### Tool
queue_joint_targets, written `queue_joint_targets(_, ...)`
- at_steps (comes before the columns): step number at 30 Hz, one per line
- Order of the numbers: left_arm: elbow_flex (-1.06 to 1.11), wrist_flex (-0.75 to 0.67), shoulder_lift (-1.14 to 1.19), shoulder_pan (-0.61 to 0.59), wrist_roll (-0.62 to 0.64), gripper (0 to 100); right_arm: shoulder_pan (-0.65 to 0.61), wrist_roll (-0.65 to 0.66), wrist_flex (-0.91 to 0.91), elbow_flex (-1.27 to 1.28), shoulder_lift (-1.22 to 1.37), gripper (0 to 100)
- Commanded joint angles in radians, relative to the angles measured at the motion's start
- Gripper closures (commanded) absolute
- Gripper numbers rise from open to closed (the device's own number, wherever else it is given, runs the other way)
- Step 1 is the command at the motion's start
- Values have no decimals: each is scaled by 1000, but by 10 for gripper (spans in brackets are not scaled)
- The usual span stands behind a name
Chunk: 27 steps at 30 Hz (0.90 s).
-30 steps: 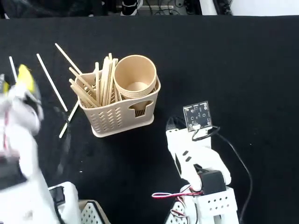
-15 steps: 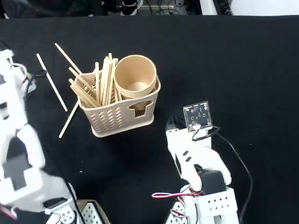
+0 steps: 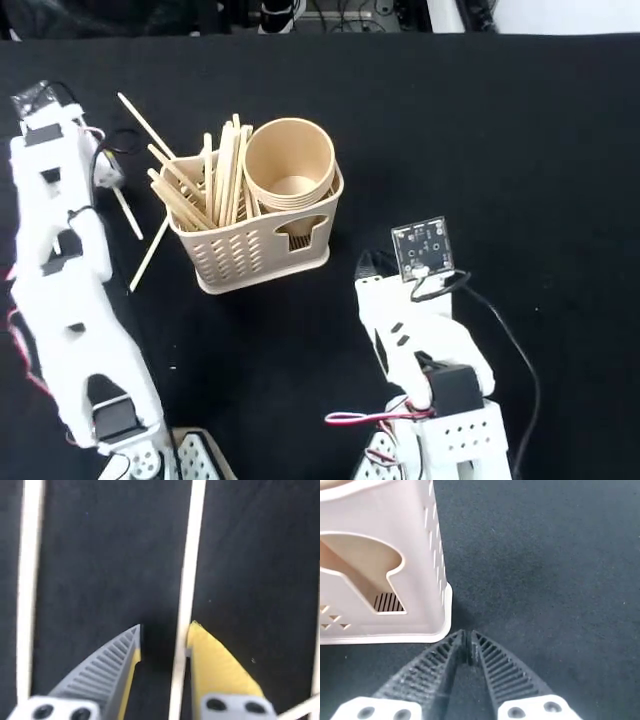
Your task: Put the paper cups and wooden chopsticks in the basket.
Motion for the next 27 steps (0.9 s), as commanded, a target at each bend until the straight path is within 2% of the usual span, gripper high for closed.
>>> queue_joint_targets(1, -348, 137, 212, -15, 6, 845, -9, 9, -18, -10, -10, 970)
queue_joint_targets(3, -499, 210, 305, -15, 6, 859, -9, 9, -18, -10, -10, 970)
queue_joint_targets(7, -823, 362, 453, -12, -14, 971, -9, 9, -18, -10, -10, 970)
queue_joint_targets(11, -1119, 509, 551, -10, -38, 971, -9, 9, -18, -10, -10, 970)
queue_joint_targets(18, -1104, 565, 411, -48, -46, 971, -8, 9, -18, -10, -10, 970)
queue_joint_targets(23, -1087, 566, 281, -142, -121, 971, -6, 9, -18, -10, -10, 970)
queue_joint_targets(27, -1024, 560, 278, -191, -192, 971, -8, 9, -18, -12, -10, 970)
